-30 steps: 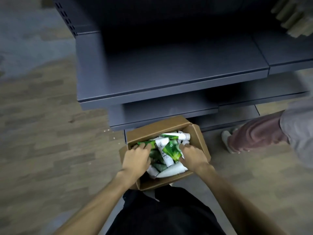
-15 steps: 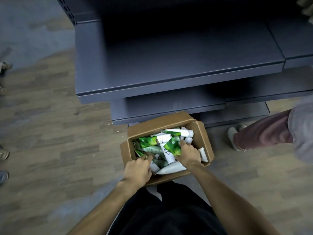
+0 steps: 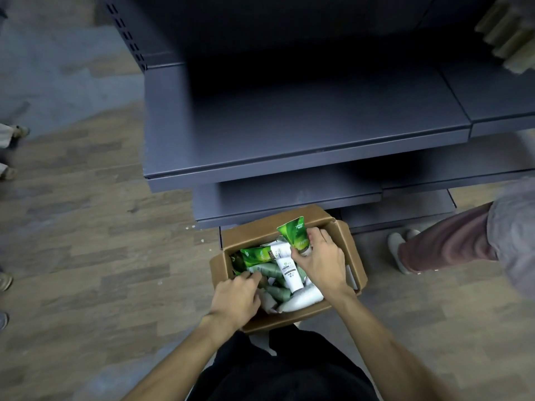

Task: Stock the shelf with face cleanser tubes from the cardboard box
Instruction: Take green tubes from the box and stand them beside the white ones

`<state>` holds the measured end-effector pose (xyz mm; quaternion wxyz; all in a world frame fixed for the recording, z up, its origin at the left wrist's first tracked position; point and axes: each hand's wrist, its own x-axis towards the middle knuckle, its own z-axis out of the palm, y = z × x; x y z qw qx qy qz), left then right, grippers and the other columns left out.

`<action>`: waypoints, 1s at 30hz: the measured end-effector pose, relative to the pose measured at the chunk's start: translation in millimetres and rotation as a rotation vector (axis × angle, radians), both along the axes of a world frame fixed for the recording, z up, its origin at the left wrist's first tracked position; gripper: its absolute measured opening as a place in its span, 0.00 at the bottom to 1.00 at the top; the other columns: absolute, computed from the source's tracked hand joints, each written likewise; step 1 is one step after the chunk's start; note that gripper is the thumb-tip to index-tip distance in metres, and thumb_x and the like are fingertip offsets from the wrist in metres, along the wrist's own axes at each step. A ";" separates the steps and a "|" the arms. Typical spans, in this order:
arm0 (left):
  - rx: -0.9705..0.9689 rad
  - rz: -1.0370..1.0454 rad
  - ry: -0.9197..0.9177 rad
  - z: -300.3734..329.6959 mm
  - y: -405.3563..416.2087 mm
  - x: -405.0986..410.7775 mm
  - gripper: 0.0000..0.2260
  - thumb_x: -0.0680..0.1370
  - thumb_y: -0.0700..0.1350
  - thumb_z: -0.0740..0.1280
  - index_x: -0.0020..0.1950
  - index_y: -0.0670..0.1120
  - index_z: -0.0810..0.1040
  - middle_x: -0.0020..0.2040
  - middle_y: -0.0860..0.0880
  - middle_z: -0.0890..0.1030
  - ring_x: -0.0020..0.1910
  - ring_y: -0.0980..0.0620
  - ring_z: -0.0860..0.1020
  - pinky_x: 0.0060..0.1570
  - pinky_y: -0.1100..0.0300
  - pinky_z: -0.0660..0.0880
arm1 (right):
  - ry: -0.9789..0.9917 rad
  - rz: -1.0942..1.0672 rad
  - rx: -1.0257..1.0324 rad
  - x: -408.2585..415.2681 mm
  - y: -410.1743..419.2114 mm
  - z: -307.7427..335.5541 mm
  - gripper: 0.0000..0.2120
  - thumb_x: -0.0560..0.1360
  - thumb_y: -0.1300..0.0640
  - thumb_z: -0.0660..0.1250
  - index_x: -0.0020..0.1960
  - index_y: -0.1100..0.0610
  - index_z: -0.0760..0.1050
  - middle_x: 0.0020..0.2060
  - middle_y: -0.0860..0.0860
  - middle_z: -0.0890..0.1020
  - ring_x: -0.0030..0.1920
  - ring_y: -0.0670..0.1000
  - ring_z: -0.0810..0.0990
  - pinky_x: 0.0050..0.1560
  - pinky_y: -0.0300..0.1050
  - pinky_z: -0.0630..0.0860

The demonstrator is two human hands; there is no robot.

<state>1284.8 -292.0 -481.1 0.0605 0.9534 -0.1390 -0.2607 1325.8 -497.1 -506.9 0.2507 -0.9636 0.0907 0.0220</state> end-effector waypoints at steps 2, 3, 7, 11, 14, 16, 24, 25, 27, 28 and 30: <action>-0.002 0.002 -0.024 4.2 3.5 3.0 0.15 0.78 0.49 0.60 0.65 0.51 0.69 0.58 0.50 0.77 0.54 0.44 0.81 0.47 0.52 0.76 | -0.090 0.018 0.013 5.7 7.0 17.7 0.20 0.70 0.44 0.74 0.55 0.54 0.75 0.46 0.48 0.80 0.40 0.53 0.82 0.37 0.46 0.77; -0.006 0.007 -0.031 6.3 5.2 4.5 0.15 0.78 0.50 0.61 0.64 0.52 0.69 0.58 0.50 0.77 0.54 0.44 0.81 0.47 0.52 0.76 | -0.134 0.019 0.026 8.4 10.2 27.0 0.21 0.69 0.45 0.74 0.55 0.54 0.75 0.46 0.48 0.81 0.40 0.52 0.82 0.37 0.46 0.77; -0.016 0.018 -0.078 21.6 15.8 17.3 0.13 0.77 0.51 0.62 0.61 0.52 0.70 0.57 0.50 0.79 0.54 0.45 0.81 0.47 0.53 0.76 | -0.232 -0.007 0.098 20.1 25.8 73.3 0.23 0.68 0.44 0.75 0.56 0.51 0.71 0.46 0.45 0.81 0.42 0.49 0.82 0.38 0.46 0.79; 0.018 0.110 -0.257 77.4 34.1 68.0 0.16 0.76 0.53 0.64 0.61 0.51 0.69 0.57 0.49 0.80 0.55 0.42 0.81 0.48 0.51 0.76 | -0.328 0.017 0.143 37.2 45.7 132.2 0.20 0.68 0.43 0.74 0.53 0.50 0.71 0.44 0.44 0.80 0.43 0.49 0.81 0.43 0.51 0.80; -0.033 0.121 -0.478 146.6 45.2 105.6 0.15 0.75 0.54 0.64 0.60 0.50 0.71 0.54 0.49 0.79 0.53 0.42 0.81 0.45 0.50 0.76 | -0.430 0.063 0.180 50.9 62.2 187.1 0.20 0.68 0.43 0.74 0.53 0.51 0.72 0.44 0.45 0.80 0.43 0.50 0.81 0.44 0.53 0.79; -0.051 0.096 -0.641 195.3 50.4 117.6 0.14 0.75 0.54 0.64 0.56 0.50 0.72 0.50 0.50 0.80 0.50 0.43 0.81 0.40 0.51 0.76 | -0.516 0.103 0.174 58.0 71.0 227.5 0.20 0.69 0.43 0.74 0.53 0.52 0.71 0.43 0.45 0.80 0.43 0.50 0.81 0.43 0.53 0.79; -0.044 0.077 -1.093 346.3 76.3 119.9 0.12 0.72 0.56 0.69 0.47 0.50 0.75 0.41 0.52 0.79 0.41 0.46 0.80 0.29 0.57 0.67 | -0.781 0.172 0.194 84.0 102.4 376.7 0.22 0.65 0.41 0.74 0.49 0.50 0.69 0.40 0.44 0.81 0.41 0.48 0.81 0.42 0.52 0.80; -0.044 0.073 -1.131 357.1 77.9 120.4 0.11 0.72 0.56 0.69 0.46 0.50 0.75 0.40 0.52 0.79 0.40 0.47 0.80 0.29 0.58 0.65 | -0.812 0.173 0.184 88.1 105.7 391.0 0.22 0.65 0.41 0.74 0.48 0.50 0.69 0.39 0.44 0.81 0.41 0.49 0.82 0.42 0.52 0.80; -0.031 0.078 -1.173 374.6 80.6 123.6 0.11 0.72 0.55 0.69 0.47 0.50 0.76 0.41 0.52 0.78 0.42 0.47 0.79 0.30 0.58 0.63 | -0.856 0.170 0.167 98.1 113.2 416.5 0.22 0.64 0.40 0.74 0.47 0.51 0.69 0.38 0.45 0.81 0.40 0.50 0.82 0.42 0.51 0.79; -0.021 0.086 -1.189 382.4 82.5 126.6 0.11 0.73 0.56 0.68 0.48 0.50 0.76 0.43 0.52 0.78 0.44 0.47 0.79 0.30 0.58 0.62 | -0.873 0.164 0.163 103.9 117.7 428.1 0.22 0.64 0.41 0.74 0.47 0.51 0.69 0.37 0.45 0.81 0.40 0.51 0.82 0.42 0.51 0.79; 0.005 0.106 -1.202 391.7 85.5 133.9 0.11 0.74 0.56 0.65 0.51 0.51 0.74 0.46 0.52 0.78 0.48 0.47 0.79 0.32 0.57 0.64 | -0.882 0.160 0.165 116.5 125.9 443.6 0.22 0.64 0.42 0.75 0.47 0.52 0.69 0.37 0.46 0.81 0.42 0.53 0.82 0.44 0.51 0.78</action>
